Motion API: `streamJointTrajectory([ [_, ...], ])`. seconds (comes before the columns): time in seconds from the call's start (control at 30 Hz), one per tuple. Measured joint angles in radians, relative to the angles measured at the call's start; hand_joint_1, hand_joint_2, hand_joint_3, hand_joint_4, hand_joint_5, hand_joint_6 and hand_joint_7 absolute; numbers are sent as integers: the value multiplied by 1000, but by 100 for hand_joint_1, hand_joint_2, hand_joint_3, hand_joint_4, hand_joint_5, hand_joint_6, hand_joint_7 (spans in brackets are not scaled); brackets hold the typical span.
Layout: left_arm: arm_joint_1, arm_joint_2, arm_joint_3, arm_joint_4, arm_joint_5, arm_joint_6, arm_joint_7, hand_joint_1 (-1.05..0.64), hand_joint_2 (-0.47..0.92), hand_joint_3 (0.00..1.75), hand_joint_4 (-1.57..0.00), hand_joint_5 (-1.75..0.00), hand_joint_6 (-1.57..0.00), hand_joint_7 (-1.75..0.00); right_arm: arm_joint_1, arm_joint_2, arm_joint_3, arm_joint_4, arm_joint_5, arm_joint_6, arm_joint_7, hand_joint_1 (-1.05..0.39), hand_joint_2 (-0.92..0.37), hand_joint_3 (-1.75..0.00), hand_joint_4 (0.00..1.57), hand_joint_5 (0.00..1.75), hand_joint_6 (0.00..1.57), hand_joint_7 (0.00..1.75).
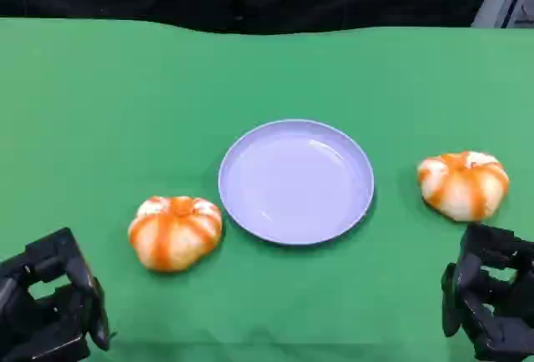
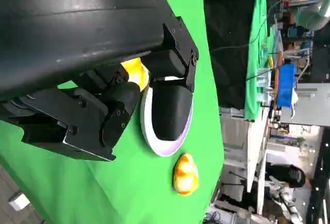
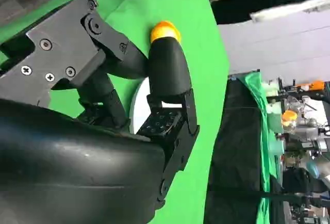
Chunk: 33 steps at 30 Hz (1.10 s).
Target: Grasp the bread from the table and place it into the plate.
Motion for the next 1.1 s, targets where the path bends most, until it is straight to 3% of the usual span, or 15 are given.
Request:
streamJointTrajectory([
  [0.53, -1, 4, -8, 22, 19, -33, -17, 22, 73, 123, -90, -175, -69, -175, 16, 3, 0, 1, 4, -16, 3, -14, -41, -131, 90, 170, 86, 145],
  [0.6, 0, 3, -8, 24, 24, -42, -17, 21, 64, 124, -79, -174, -66, -164, 17, 3, 0, 1, 3, -16, 2, -14, -42, -128, 89, 171, 85, 147],
  [0.67, -1, -7, -7, 38, 47, -110, -17, 6, 52, 111, -64, -115, -67, -103, 19, 3, 1, 1, 1, -16, -1, -14, -43, -126, 89, 171, 85, 148],
  [0.7, -2, -29, -7, 55, 60, -186, -16, 3, 52, 107, -63, -104, -69, -89, 19, 3, 3, 1, -1, -16, -3, -14, -43, -126, 89, 170, 85, 148],
  [0.77, -8, -71, -9, 90, 100, -342, -15, 1, 51, 105, -62, -96, -71, -78, 19, 4, 7, 1, -3, -16, -8, -14, -44, -125, 90, 170, 85, 148],
  [0.8, -12, -88, -10, 112, 122, -419, -15, -35, 73, 63, -34, -68, -56, -48, 19, 4, 7, 1, -4, -16, -11, -14, -44, -125, 90, 170, 85, 148],
  [0.87, -12, -91, -11, 112, 263, -521, 25, -62, 88, 33, -17, -42, -51, -18, 17, 4, 8, 2, -4, -16, -13, -14, -43, -125, 90, 171, 86, 148],
  [0.97, -14, -79, -12, 61, 521, -617, 94, -77, 92, 20, -12, -33, -51, -8, 10, 4, 8, 9, -3, -17, -12, -15, -43, -126, 90, 171, 85, 147],
  [1.1, -53, -56, -18, -23, 865, -646, 185, -91, 92, 17, -6, -27, -46, -2, 5, 4, 9, 26, -3, -18, -7, -15, -42, -126, 90, 171, 86, 147],
])
